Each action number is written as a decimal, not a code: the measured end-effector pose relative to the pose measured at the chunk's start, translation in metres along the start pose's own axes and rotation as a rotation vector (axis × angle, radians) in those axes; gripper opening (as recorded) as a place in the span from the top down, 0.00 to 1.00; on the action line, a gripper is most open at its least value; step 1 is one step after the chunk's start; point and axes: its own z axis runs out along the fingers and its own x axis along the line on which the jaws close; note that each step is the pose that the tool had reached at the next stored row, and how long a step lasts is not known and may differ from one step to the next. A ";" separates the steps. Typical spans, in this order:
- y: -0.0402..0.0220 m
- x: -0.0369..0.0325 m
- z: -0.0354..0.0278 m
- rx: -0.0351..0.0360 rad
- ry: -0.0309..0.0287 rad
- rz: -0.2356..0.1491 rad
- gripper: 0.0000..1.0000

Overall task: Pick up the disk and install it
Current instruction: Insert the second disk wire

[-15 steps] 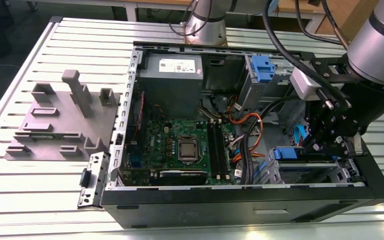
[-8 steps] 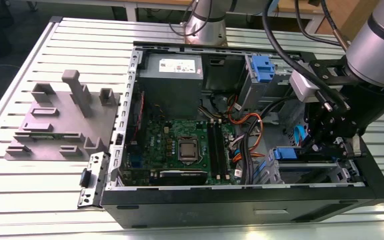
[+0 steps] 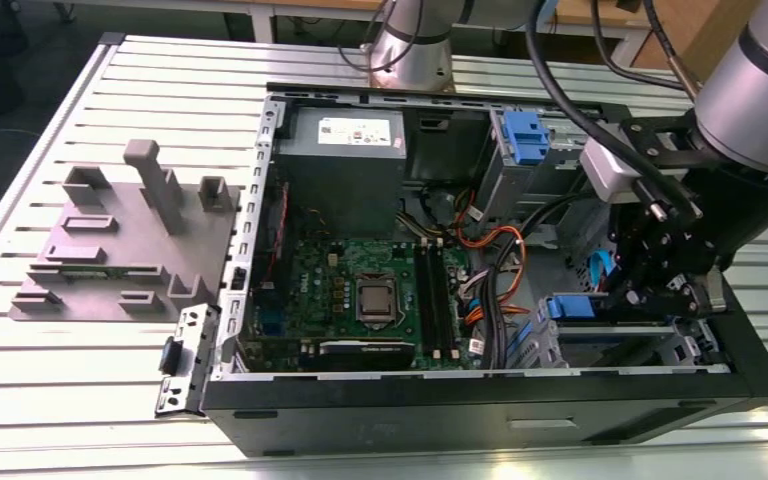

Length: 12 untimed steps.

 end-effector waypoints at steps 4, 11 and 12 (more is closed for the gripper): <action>-0.0006 0.0002 -0.0096 -0.0002 -0.0002 0.000 0.76; -0.0010 0.0004 -0.0173 -0.0013 -0.0005 0.000 0.78; -0.0011 0.0004 -0.0175 -0.0013 -0.0004 0.000 0.78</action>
